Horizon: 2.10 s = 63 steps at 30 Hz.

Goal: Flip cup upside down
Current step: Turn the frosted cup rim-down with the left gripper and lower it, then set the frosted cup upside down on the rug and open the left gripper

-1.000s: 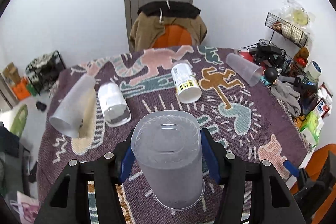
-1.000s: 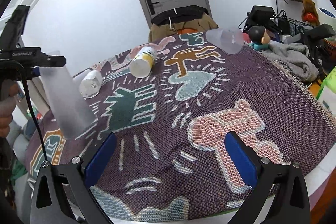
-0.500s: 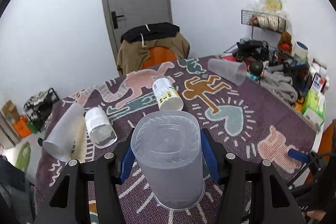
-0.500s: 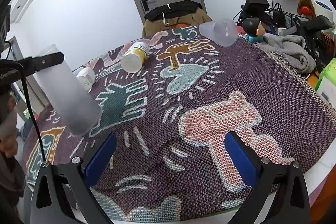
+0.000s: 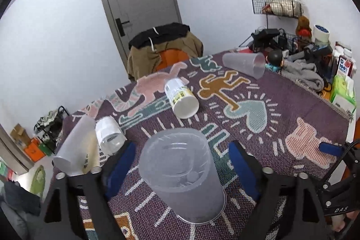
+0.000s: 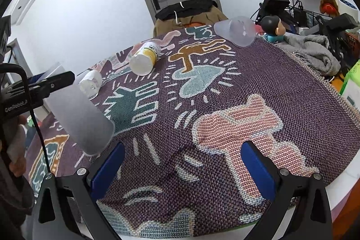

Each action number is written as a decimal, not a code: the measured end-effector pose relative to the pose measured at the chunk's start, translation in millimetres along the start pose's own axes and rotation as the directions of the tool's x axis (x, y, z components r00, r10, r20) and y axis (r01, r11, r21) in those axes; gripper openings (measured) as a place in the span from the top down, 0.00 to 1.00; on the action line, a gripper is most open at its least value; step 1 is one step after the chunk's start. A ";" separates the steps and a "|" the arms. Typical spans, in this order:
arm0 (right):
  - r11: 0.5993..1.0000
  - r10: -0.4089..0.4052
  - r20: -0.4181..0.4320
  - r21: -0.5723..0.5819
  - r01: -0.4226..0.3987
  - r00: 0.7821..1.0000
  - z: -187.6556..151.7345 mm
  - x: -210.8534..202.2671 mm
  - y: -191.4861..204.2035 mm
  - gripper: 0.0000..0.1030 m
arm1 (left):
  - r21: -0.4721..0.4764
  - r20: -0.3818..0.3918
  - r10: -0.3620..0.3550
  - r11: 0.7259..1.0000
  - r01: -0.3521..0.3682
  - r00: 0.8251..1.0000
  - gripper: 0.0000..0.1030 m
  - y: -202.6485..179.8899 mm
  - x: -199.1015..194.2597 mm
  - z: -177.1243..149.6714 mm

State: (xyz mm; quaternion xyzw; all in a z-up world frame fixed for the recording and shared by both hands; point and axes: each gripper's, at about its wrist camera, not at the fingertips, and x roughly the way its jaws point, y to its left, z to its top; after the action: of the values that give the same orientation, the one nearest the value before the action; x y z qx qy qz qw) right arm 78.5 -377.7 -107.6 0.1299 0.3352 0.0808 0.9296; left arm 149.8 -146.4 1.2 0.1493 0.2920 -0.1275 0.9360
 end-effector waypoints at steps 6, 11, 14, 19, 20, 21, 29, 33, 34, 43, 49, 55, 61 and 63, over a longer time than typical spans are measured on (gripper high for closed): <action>1.000 0.012 0.006 -0.010 -0.012 1.000 0.1 -2.6 3.7 0.00 | -0.033 0.039 0.023 0.999 -0.022 0.999 0.06 10.6 -15.7 2.5; 0.999 0.023 0.016 -0.025 -0.022 1.000 1.2 -6.1 9.1 0.00 | -0.076 0.094 0.073 0.995 -0.066 0.993 0.02 23.6 -35.0 1.1; 0.999 0.035 0.020 -0.036 -0.034 0.999 2.3 -8.7 13.4 0.00 | -0.106 0.126 0.091 0.991 -0.078 0.988 0.02 34.3 -47.8 -0.3; 0.996 0.061 0.058 -0.068 -0.057 0.996 5.6 -20.5 22.3 0.00 | -0.159 0.200 0.148 0.980 -0.118 0.969 0.00 49.5 -72.4 -7.4; 0.995 0.066 0.070 -0.080 -0.060 0.995 6.5 -24.1 24.9 0.00 | -0.170 0.209 0.156 0.978 -0.121 0.965 0.00 52.3 -76.9 -9.4; 0.994 0.067 0.082 -0.092 -0.059 0.994 7.4 -27.6 27.7 0.00 | -0.180 0.212 0.164 0.976 -0.126 0.963 0.00 54.7 -80.3 -11.0; 0.988 0.056 0.140 -0.154 -0.034 0.989 13.6 -46.7 45.5 0.00 | -0.248 0.282 0.215 0.958 -0.145 0.935 0.00 70.5 -109.2 -30.6; 0.987 0.041 0.162 -0.158 -0.015 0.986 17.5 -54.5 49.9 0.00 | -0.286 0.312 0.247 0.945 -0.158 0.917 0.00 78.4 -122.4 -43.4; 0.988 0.042 0.161 -0.155 -0.017 0.986 18.9 -55.6 50.4 0.00 | -0.292 0.317 0.257 0.942 -0.164 0.913 0.00 79.4 -125.4 -46.1; 0.978 0.058 0.186 -0.208 -0.018 0.981 20.6 -71.4 69.6 0.00 | -0.347 0.338 0.306 0.920 -0.184 0.890 0.00 90.3 -145.8 -71.8; 0.974 0.054 0.202 -0.224 -0.008 0.978 23.4 -84.6 77.6 0.00 | -0.361 0.347 0.326 0.912 -0.195 0.880 0.00 93.7 -159.5 -85.7; 0.979 0.036 0.173 -0.205 0.000 0.984 25.0 -90.8 77.3 0.00 | -0.371 0.361 0.294 0.916 -0.153 0.885 0.00 96.3 -169.0 -100.5; 0.977 0.003 0.198 -0.209 0.040 0.980 21.3 -103.7 78.0 0.00 | -0.385 0.339 0.314 0.907 -0.173 0.887 0.00 97.7 -169.8 -113.1; 0.971 -0.005 0.218 -0.233 0.057 0.976 17.9 -108.3 81.9 0.00 | -0.381 0.331 0.325 0.905 -0.190 0.886 0.00 96.8 -169.6 -117.5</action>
State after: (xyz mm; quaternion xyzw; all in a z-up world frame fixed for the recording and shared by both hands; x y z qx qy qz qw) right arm 2.3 -328.6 -4.9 0.0203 0.2224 0.0913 0.9705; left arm -13.6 10.3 28.0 -0.0036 0.0959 0.0247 0.9951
